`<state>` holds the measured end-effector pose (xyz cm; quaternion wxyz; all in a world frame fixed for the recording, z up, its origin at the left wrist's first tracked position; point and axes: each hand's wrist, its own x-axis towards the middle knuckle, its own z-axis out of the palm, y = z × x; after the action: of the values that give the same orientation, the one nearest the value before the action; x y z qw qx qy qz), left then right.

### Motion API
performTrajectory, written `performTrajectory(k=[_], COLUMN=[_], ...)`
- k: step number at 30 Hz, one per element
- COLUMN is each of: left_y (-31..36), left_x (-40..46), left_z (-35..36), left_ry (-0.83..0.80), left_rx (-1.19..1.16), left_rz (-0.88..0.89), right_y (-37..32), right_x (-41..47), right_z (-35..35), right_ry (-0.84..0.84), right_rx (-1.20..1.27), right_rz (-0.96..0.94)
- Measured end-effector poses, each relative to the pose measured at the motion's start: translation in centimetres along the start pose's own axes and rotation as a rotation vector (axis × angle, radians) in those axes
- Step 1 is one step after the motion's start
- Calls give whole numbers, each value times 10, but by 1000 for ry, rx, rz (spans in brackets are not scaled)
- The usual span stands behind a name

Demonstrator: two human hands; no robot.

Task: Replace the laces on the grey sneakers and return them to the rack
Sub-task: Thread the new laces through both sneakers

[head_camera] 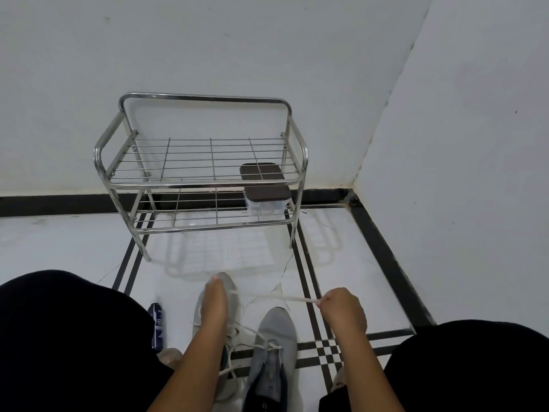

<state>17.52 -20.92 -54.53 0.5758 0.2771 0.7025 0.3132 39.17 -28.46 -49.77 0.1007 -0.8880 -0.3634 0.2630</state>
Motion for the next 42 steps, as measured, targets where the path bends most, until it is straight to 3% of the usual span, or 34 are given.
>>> performTrajectory(k=[3,5,7,9,11,13,20,23,27,31,37,42], left_y=[-25,-35,-35,-36,-38,-42,-46,-48,-59,-84,-111,-126], left_x=[-1,-8,-14,-13,-18,-19,-11,-6,-1,3,7,13], left_z=[1,5,14,26,34,36,40,41,35,41,52,61], left_ry=[-76,-3,-4,-215,-457,-542,-442,-280,-118,-209,-226,-160], left_rx=[437,718,794,801,719,652,434,492,676,893,1101,1136], left_rz=[16,190,433,549,518,494,434,410,369,330,330,335], right_y=[-2,-8,-12,-15,-16,-16,-14,-8,7,24,41,49], right_x=[-2,-9,-15,-17,-17,-15,-5,2,10,-5,1,11], right_z=[14,22,31,39,44,47,52,62,89,122,145,153], right_ry=[-166,-231,-263,-295,-296,-278,-232,-174,-248,-456,-493,-521], right_rx=[2,104,216,247,294,358,604,676,331,14,67,126], right_rz=[-127,-182,-197,-236,-253,-241,-109,42,79,-49,24,56])
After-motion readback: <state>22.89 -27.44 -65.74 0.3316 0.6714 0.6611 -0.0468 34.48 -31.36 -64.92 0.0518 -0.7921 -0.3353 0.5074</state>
